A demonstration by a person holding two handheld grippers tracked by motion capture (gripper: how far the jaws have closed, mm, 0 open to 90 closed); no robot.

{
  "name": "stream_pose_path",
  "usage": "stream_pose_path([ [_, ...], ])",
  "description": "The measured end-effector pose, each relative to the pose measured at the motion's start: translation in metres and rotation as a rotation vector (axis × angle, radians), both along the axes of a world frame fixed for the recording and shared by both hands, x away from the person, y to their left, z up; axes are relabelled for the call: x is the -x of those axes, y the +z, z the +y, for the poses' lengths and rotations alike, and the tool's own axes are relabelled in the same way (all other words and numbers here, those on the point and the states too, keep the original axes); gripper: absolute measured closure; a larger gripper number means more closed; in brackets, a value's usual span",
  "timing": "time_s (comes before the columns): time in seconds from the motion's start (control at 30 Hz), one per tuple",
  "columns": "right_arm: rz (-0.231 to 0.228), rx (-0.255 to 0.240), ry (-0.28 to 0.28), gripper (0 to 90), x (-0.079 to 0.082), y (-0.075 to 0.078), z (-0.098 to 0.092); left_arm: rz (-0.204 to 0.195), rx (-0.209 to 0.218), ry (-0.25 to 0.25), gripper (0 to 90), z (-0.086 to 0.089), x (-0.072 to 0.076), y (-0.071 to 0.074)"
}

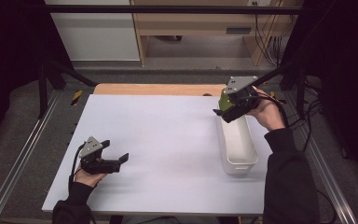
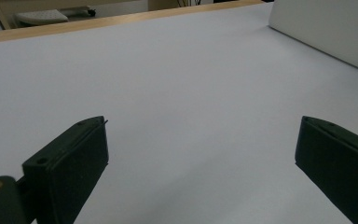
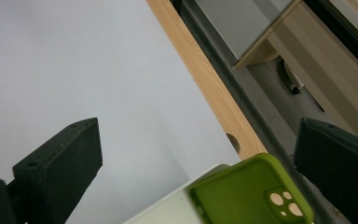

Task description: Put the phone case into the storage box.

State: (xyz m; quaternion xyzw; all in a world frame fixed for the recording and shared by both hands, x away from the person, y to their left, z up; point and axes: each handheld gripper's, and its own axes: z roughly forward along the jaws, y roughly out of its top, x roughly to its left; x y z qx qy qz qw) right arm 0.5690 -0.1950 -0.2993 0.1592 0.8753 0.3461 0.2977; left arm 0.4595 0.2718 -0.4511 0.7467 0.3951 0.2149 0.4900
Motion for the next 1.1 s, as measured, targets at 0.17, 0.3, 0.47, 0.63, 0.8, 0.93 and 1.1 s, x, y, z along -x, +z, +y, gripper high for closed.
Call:
stream_pose_path([
  [0.17,0.015,-0.094,0.006,1.5,0.019,-0.007,0.001,-0.004,0.004,-0.007,2.0,0.000,0.001,0.000],
  [0.3,0.019,-0.165,0.011,1.5,0.035,-0.014,-0.001,-0.013,0.003,-0.016,2.0,-0.001,0.002,0.001],
  [0.47,0.022,-0.251,0.001,1.3,0.055,-0.025,-0.008,-0.019,0.014,-0.018,2.0,-0.001,0.003,0.002],
  [0.63,0.045,-0.356,-0.009,1.3,0.069,-0.037,-0.018,-0.021,0.018,-0.029,2.0,-0.002,0.003,0.002],
  [0.8,0.063,-0.413,0.005,1.3,0.082,-0.049,-0.024,-0.022,0.021,-0.031,2.0,-0.002,0.003,0.002],
  [0.93,0.067,-0.459,0.009,1.2,0.091,-0.059,-0.029,-0.021,0.018,-0.030,2.0,-0.001,0.004,0.003],
  [1.1,0.045,-0.480,0.011,1.2,0.102,-0.076,-0.038,-0.019,0.019,-0.031,2.0,-0.001,0.004,0.003],
])
